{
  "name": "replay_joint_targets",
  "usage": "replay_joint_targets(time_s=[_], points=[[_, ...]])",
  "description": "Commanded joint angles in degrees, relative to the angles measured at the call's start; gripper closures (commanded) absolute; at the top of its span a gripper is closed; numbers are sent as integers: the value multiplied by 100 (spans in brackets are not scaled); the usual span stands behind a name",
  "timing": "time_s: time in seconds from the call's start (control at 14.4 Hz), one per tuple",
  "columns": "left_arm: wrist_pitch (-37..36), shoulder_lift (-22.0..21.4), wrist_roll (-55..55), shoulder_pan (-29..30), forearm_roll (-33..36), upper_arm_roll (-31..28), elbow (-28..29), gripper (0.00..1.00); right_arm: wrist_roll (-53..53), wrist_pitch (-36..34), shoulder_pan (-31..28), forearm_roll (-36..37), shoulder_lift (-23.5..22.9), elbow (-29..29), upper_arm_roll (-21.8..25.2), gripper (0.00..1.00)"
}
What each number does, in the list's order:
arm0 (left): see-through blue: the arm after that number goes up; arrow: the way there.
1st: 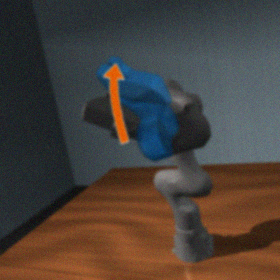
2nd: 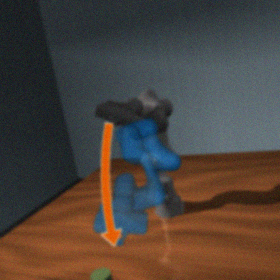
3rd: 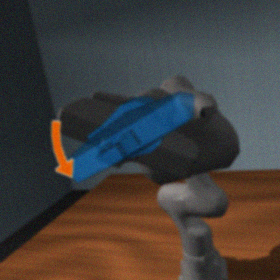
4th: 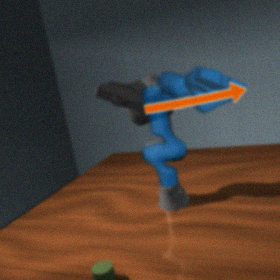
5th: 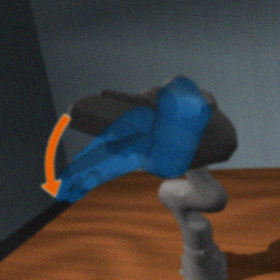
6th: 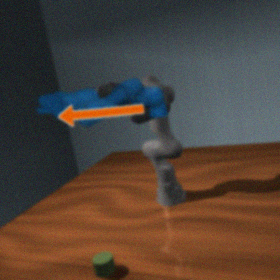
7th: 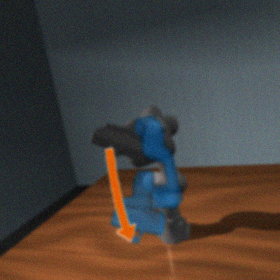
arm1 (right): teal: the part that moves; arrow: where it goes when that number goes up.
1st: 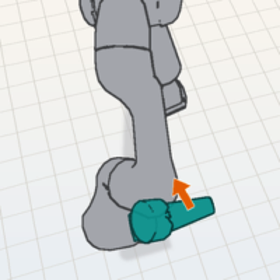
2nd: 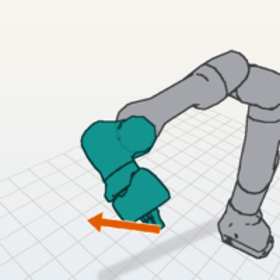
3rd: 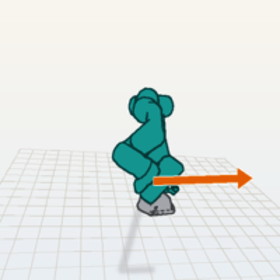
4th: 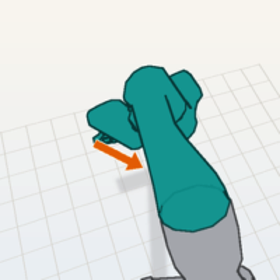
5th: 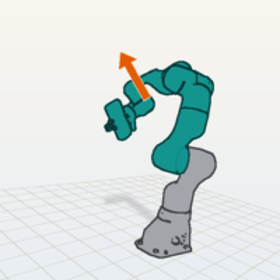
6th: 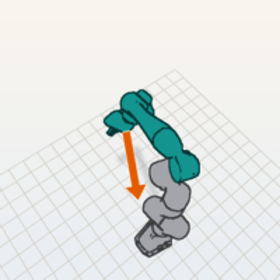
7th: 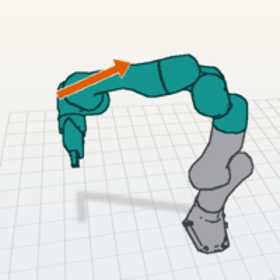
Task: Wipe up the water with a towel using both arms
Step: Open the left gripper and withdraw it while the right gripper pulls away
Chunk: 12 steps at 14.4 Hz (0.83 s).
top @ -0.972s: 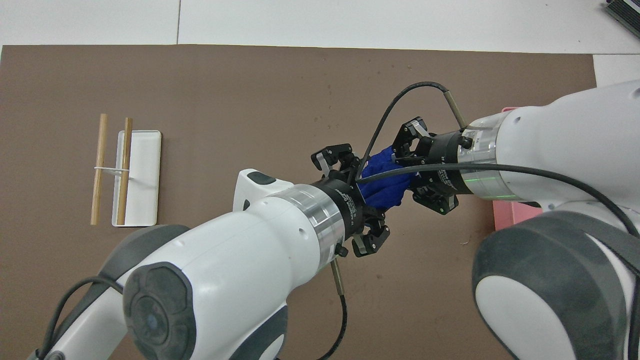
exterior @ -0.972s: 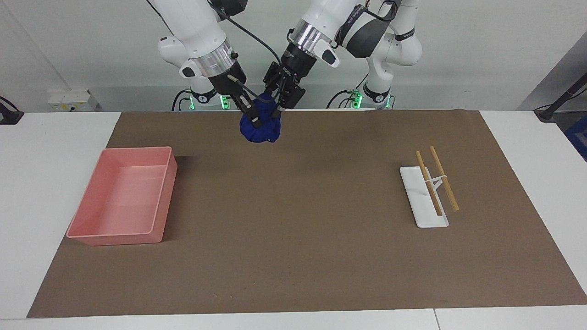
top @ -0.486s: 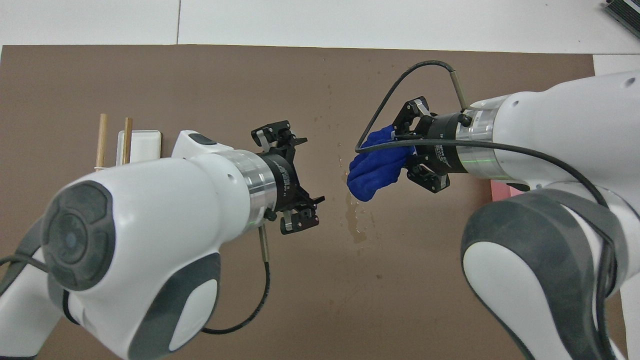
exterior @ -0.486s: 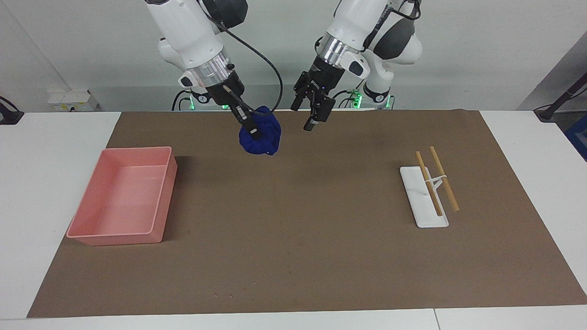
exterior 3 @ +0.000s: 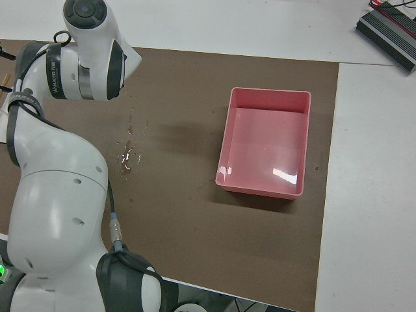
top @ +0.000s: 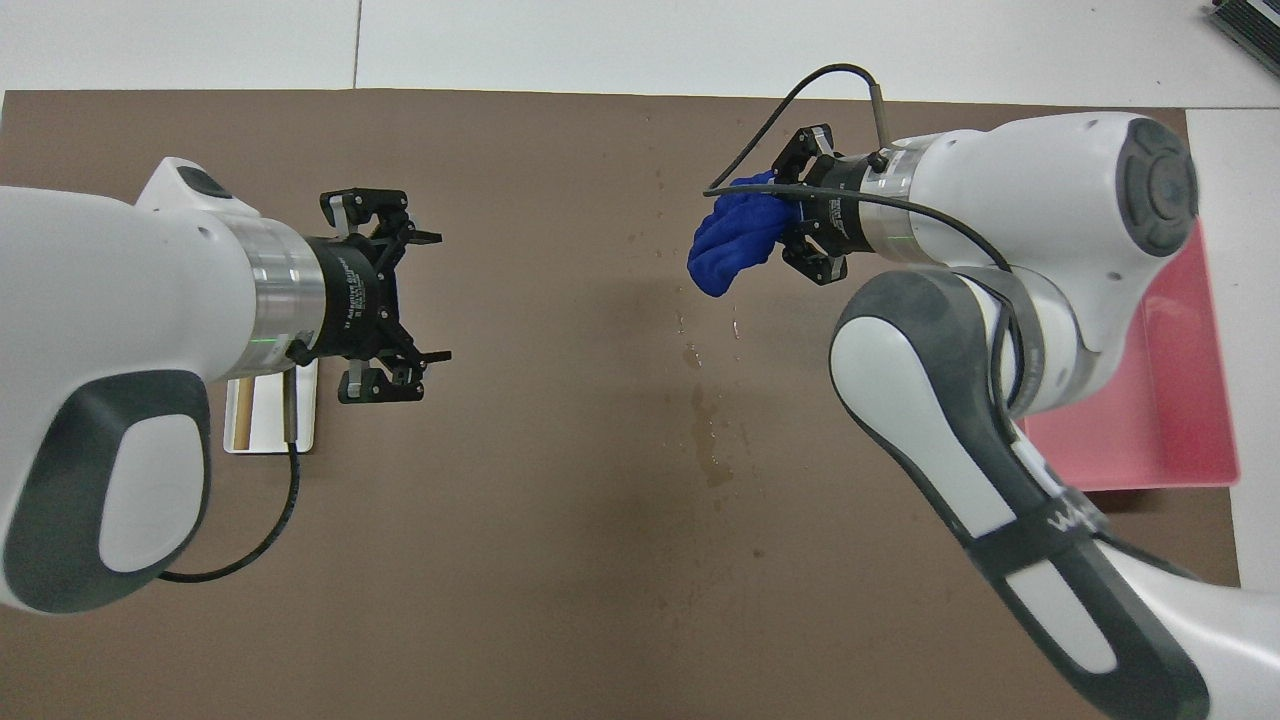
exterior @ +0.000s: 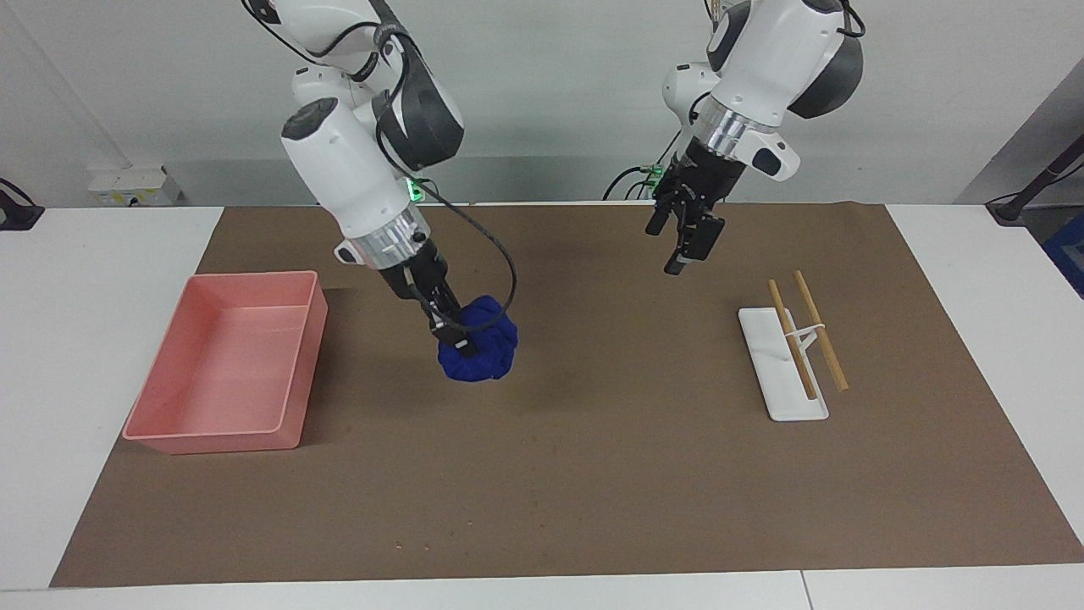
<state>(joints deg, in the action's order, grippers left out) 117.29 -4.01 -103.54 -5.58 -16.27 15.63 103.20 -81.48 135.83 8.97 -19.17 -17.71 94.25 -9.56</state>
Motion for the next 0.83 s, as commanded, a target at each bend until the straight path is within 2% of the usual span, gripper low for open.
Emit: replay_joint_targets(time_s=[0.0, 0.14, 0.35, 0.56, 0.76], points=[[-286, -109, 491, 293, 53, 63, -2, 0, 62, 417, -44, -114, -863, -652, -72, 100], [-408, -126, 1087, 452, 62, 63, -2, 0, 62, 488, -71, -201, -1207, -785, -72, 100], [-566, -135, 2379, 636, 62, 19, 16, 0, 185, 874, -80, -701, -1656, -838, -64, 100], [-804, -170, 3294, 996, 62, 11, 25, 0, 194, 937, -97, -957, -1727, -585, -64, 100], [-576, -170, 4034, 1120, 62, -16, 16, 0, 203, 884, -203, -975, -1718, -443, -72, 100]])
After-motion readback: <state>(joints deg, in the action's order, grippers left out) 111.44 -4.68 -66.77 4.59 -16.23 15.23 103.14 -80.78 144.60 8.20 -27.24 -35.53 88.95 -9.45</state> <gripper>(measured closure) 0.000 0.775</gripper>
